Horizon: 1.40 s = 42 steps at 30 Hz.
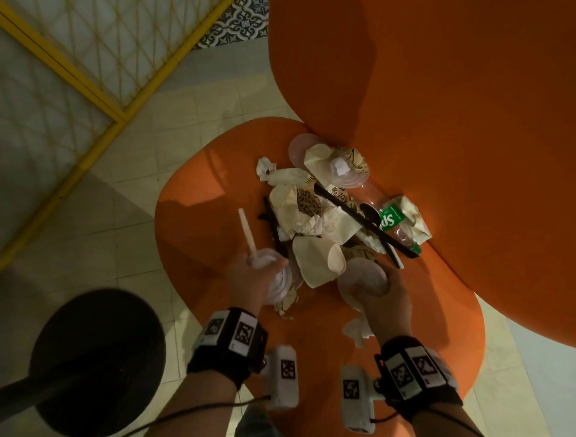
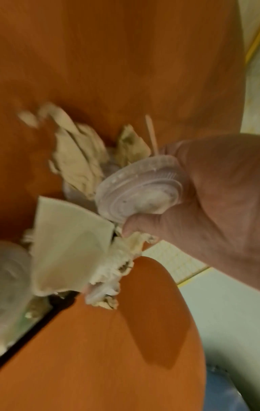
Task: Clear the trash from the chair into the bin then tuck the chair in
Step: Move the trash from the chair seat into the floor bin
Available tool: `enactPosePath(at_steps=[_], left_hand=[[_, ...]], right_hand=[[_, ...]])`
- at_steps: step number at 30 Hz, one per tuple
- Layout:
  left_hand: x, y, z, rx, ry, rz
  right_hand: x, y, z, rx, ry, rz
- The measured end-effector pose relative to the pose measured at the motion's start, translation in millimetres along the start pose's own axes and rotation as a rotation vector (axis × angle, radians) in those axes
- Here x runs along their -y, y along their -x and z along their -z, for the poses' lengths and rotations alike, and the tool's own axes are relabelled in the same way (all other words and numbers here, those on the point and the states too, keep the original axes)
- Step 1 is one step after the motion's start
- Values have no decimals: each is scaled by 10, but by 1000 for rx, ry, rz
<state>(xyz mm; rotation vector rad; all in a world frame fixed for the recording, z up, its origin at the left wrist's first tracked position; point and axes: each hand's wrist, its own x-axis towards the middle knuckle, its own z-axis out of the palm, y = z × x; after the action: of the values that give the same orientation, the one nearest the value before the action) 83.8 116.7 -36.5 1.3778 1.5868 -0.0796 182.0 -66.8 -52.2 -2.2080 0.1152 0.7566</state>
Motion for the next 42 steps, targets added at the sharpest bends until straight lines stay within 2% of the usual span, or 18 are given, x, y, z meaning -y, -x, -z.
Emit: enactPosePath(at_steps=[4,7,10,16,19,21,22,24,26,29,37,42], left_hand=[[198,159,-179,-158,-114,-5],[231,177,-323,-183,-196,-24],[192,170,-416,-151,-99,2],[149,127,-473,-69,-17,153],[247,204,-531,-80,22,137],[316,267,-554,-91,137,139],[313,319,-549,-75,255,193],[320,400,-516,-100,344,245],[380,467,-498,-191,302,170],[419,608,-470,-208,349,60],[455,926,-378,-258,494,17],[879,1177,-241,-235,547,27]], right_hand=[[-39,78,112,31,12,-7],[-109,102,114,108,97,-28],[-157,94,33,191,264,4],[-181,45,-18,197,429,55],[-187,-5,-6,239,496,76],[-189,-58,7,298,538,90],[-184,-73,24,327,558,91],[-195,-97,61,358,582,111],[-215,-93,116,376,541,142],[-268,-82,227,408,454,130],[-373,94,447,357,188,111],[-333,454,363,474,26,89]])
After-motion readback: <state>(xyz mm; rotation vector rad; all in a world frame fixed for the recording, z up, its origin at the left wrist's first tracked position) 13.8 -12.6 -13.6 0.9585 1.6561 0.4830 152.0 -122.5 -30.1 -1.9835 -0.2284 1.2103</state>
